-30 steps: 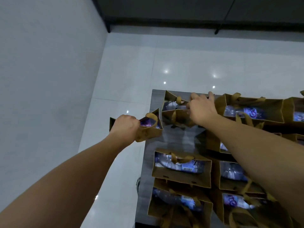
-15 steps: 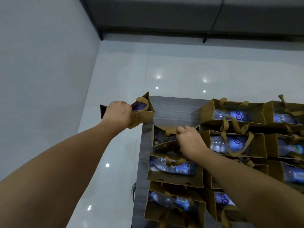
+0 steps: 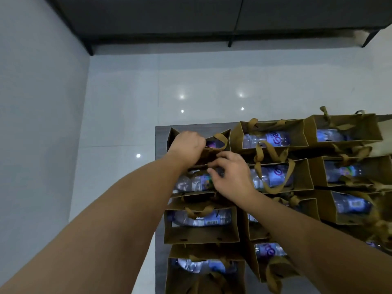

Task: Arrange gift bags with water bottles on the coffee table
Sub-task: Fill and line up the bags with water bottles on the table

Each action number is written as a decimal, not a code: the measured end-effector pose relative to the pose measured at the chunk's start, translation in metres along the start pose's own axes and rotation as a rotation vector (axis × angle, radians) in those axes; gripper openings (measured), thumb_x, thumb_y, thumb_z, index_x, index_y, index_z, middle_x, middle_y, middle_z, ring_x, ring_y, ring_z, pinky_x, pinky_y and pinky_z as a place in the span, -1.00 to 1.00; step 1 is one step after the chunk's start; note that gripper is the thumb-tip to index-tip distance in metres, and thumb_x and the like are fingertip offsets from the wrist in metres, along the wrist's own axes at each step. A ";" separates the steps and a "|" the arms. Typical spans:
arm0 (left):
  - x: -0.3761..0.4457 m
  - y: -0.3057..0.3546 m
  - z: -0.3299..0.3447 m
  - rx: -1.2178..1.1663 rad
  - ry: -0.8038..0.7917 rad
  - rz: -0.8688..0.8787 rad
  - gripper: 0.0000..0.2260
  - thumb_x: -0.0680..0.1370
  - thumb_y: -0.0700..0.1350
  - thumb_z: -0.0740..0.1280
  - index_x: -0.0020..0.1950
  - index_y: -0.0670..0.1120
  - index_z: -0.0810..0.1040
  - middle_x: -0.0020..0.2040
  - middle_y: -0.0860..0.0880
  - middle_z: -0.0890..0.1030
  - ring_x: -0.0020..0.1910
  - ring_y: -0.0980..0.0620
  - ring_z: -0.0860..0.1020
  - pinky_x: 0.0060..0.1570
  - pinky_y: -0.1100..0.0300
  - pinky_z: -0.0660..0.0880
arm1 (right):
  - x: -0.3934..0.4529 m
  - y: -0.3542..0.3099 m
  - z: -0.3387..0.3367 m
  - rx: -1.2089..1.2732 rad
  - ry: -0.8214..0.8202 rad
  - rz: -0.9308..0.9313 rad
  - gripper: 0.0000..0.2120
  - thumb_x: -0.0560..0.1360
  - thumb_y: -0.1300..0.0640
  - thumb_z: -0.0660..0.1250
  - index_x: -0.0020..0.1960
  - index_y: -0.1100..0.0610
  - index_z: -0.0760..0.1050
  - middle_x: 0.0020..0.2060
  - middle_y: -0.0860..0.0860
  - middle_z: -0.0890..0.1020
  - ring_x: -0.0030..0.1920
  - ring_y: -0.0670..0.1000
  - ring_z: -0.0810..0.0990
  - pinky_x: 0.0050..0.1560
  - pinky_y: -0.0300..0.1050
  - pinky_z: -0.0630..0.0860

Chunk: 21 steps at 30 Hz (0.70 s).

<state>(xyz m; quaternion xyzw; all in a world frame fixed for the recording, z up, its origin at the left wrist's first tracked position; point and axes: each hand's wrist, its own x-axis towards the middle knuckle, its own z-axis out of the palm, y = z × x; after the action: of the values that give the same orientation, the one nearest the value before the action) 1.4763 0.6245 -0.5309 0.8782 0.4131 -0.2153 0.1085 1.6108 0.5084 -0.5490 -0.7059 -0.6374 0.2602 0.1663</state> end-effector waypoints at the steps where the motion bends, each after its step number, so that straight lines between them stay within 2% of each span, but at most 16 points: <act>1: 0.004 0.004 0.003 0.007 0.008 0.012 -0.82 0.60 -0.21 0.22 0.11 -0.16 0.59 0.11 -0.15 0.63 0.10 -0.18 0.59 0.02 0.01 0.49 | 0.003 0.002 -0.003 0.015 0.015 0.049 -0.85 0.49 0.07 0.48 0.01 0.10 0.71 0.11 0.04 0.63 0.18 0.05 0.53 0.21 -0.13 0.40; 4: 0.011 0.007 0.004 0.019 0.025 0.009 -0.82 0.60 -0.20 0.22 0.10 -0.15 0.59 0.10 -0.15 0.63 0.07 -0.17 0.60 -0.04 0.01 0.47 | 0.009 0.008 -0.009 0.010 0.034 0.086 -0.88 0.51 0.11 0.46 0.00 0.11 0.71 0.06 0.02 0.64 0.16 0.05 0.54 0.14 -0.21 0.33; 8: 0.016 0.000 0.004 0.019 0.049 0.005 -0.83 0.61 -0.20 0.21 0.08 -0.14 0.59 0.07 -0.12 0.62 0.04 -0.14 0.60 -0.07 0.04 0.46 | 0.018 0.007 -0.010 0.029 0.058 0.110 -0.86 0.55 0.09 0.41 0.06 0.10 0.69 0.04 -0.02 0.60 0.08 -0.01 0.55 0.08 -0.17 0.44; 10: 0.015 -0.002 0.007 0.001 0.059 -0.025 -0.82 0.62 -0.19 0.22 0.10 -0.13 0.60 0.05 -0.10 0.62 0.01 -0.11 0.59 -0.06 0.06 0.47 | 0.024 0.005 -0.012 0.048 0.097 0.166 -0.84 0.57 0.07 0.39 0.09 0.09 0.68 0.04 -0.02 0.57 0.08 -0.02 0.53 0.04 -0.17 0.43; 14: 0.014 -0.005 0.015 -0.034 0.089 -0.069 -0.82 0.60 -0.18 0.26 0.14 -0.14 0.60 0.04 -0.10 0.61 0.02 -0.10 0.58 -0.02 0.06 0.47 | 0.035 0.002 -0.014 0.036 0.072 0.244 -0.78 0.59 0.08 0.36 0.22 0.05 0.61 0.21 0.01 0.47 0.20 0.00 0.46 0.08 -0.23 0.32; 17: 0.013 -0.003 0.020 -0.118 0.139 -0.114 -0.83 0.60 -0.18 0.26 0.13 -0.14 0.59 0.02 -0.10 0.60 -0.01 -0.08 0.55 -0.04 0.09 0.42 | 0.045 0.001 -0.012 0.059 0.017 0.289 -0.75 0.61 0.10 0.34 0.27 0.06 0.60 0.29 0.03 0.48 0.26 0.03 0.47 0.13 -0.27 0.28; 19: 0.012 -0.003 0.026 -0.177 0.202 -0.125 -0.80 0.59 -0.17 0.27 0.16 -0.13 0.60 0.06 -0.09 0.60 0.05 -0.07 0.53 0.05 0.10 0.40 | 0.053 0.002 -0.011 0.054 0.012 0.319 -0.80 0.60 0.11 0.35 0.19 0.09 0.64 0.24 0.05 0.53 0.17 0.02 0.50 0.07 -0.25 0.30; 21: 0.010 -0.008 0.032 -0.194 0.276 -0.133 -0.74 0.58 -0.10 0.31 0.24 -0.10 0.59 0.26 -0.11 0.55 0.26 -0.11 0.46 0.28 0.02 0.33 | 0.058 0.004 -0.011 0.065 0.033 0.340 -0.88 0.59 0.14 0.37 0.09 0.09 0.65 0.14 0.04 0.57 0.04 -0.03 0.49 -0.01 -0.23 0.33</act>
<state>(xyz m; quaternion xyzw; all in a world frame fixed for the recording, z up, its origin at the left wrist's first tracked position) 1.4664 0.6248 -0.5639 0.8556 0.5000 -0.0586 0.1205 1.6235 0.5662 -0.5518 -0.8021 -0.4972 0.2934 0.1528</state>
